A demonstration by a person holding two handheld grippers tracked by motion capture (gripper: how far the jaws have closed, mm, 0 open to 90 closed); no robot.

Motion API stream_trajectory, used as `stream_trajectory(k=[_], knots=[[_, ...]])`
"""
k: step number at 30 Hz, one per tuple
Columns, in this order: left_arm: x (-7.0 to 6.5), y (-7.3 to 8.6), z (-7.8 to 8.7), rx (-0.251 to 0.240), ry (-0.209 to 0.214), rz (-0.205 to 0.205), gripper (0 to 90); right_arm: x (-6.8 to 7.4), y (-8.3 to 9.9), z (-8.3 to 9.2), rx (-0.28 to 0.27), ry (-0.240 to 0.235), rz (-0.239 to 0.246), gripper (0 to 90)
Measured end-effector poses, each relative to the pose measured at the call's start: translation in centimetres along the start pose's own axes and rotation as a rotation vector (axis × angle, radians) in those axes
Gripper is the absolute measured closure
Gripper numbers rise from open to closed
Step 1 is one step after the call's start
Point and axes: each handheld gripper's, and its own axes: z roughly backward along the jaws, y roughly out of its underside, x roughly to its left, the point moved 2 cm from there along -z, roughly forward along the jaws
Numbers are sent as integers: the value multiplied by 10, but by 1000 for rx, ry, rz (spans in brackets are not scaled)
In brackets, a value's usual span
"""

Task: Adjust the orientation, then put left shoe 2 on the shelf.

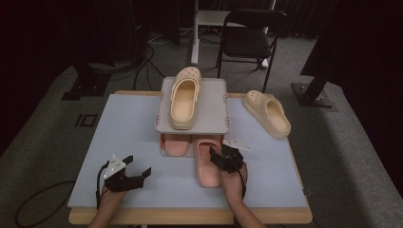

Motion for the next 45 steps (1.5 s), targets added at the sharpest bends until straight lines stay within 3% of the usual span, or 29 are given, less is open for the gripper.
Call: stream_trajectory(k=[9, 10, 12, 14, 22, 30, 39, 45], knots=[[0, 0, -1, 0, -1, 2, 79, -6, 8, 18, 27, -86, 30, 350], [0, 0, -1, 3, 0, -1, 79, -7, 13, 28, 26, -130, 64, 313], [0, 1, -1, 4, 0, 2, 79, -8, 17, 34, 39, -138, 103, 306], [0, 1, -1, 4, 0, 3, 79, -10, 22, 40, 38, -166, 103, 294], [-1, 1, -1, 6, -2, 1, 79, -22, 37, 60, 35, -207, 101, 255], [-1, 1, -2, 5, -2, 6, 79, -19, 54, 68, 59, -239, 149, 229], [0, 1, 0, 4, -4, 3, 79, -12, 70, 65, 91, -269, 194, 212], [0, 1, 0, -1, -4, 7, 79, -9, 78, 61, 105, -262, 223, 209]])
